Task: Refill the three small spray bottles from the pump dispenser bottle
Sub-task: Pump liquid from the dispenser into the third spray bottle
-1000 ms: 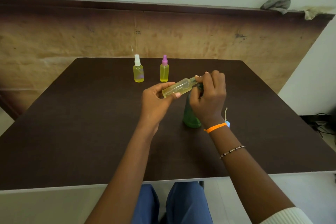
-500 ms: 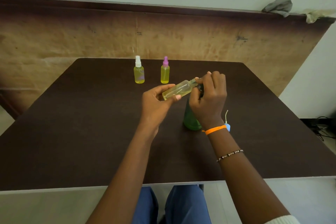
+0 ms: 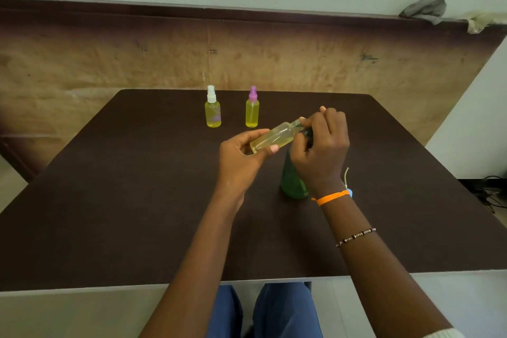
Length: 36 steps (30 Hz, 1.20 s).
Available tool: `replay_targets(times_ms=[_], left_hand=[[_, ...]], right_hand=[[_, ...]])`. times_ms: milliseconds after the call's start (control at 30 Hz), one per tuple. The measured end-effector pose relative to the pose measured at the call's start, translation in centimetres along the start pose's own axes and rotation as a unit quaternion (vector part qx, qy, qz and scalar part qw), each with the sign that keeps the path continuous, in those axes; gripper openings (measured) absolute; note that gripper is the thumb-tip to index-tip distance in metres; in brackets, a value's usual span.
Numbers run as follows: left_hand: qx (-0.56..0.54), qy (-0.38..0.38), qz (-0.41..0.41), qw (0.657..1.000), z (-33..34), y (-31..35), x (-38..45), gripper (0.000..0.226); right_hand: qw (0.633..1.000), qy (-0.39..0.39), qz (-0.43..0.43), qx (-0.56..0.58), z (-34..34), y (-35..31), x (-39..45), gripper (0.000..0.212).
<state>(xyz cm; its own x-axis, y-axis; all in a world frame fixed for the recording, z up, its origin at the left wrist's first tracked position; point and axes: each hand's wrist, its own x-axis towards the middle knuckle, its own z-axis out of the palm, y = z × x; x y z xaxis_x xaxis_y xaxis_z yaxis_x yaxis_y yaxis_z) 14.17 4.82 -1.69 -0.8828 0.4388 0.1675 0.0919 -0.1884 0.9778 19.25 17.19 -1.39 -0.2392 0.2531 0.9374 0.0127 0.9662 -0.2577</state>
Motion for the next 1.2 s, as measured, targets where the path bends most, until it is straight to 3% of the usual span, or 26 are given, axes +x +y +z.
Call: replay_targets(times_ms=[1200], left_hand=[[0.004,0.003,0.007,1.0,0.2,0.2,-0.2,0.031]], right_hand=[[0.999,0.034,0.028,-0.01,0.6,-0.1,0.2,0.018]])
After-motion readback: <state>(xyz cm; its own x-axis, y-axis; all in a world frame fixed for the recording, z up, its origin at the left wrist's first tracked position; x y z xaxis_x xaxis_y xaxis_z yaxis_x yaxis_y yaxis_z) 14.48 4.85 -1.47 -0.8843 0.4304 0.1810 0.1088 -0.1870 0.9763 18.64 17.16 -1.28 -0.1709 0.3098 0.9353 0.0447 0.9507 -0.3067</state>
